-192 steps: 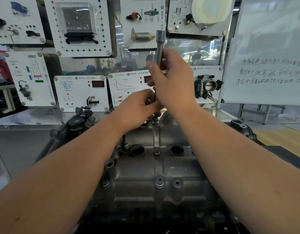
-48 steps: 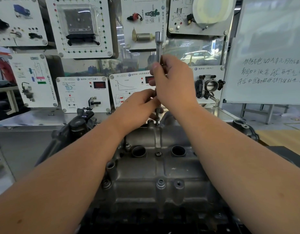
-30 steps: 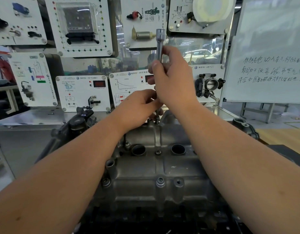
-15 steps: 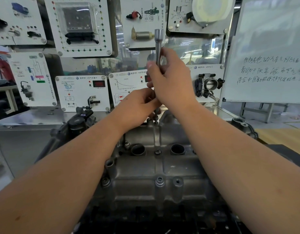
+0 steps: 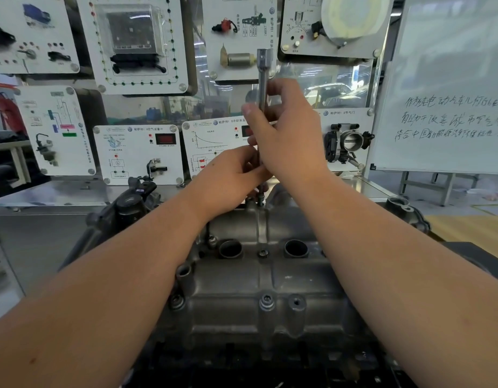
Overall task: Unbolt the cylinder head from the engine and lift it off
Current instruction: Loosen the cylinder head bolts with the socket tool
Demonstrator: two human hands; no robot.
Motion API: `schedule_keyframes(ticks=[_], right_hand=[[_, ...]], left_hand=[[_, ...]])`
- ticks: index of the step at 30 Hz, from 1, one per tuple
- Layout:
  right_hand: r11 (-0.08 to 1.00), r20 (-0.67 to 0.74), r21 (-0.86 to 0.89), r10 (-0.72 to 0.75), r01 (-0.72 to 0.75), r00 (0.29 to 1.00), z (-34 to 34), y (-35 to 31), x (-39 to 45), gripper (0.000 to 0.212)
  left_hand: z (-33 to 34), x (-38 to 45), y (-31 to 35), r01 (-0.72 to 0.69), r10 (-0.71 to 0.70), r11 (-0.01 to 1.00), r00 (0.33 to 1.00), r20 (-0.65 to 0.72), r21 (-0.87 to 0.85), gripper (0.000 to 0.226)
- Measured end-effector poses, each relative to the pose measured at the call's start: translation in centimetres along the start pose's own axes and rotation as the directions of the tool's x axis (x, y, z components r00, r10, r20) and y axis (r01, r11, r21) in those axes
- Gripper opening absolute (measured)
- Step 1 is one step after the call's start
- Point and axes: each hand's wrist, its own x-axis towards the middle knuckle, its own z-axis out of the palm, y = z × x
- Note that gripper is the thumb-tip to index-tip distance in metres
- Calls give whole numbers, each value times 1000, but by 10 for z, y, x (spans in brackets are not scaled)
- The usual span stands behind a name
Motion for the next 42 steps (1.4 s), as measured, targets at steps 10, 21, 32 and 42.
schedule_keyframes(ticks=[10,21,32,42], right_hand=[[998,23,-63,6,-4,1000,0,-1,3,24],[998,-10,-53,14,-14,1000,-1,0,4,26],[1000,-32,-28,6,-7,999,0,1,4,24],[1000,-12,11,12,-12,1000,0,1,1,19]], left_hand=[[1,-1,-2,43,-43,999,999,4,-26,22],[1,-1,-1,51,-51,998,999,4,-31,20],[2,-1,1,32,-32,999,999,4,18,22],[-1,-2,1,18,-16,998,1000,-20,61,32]])
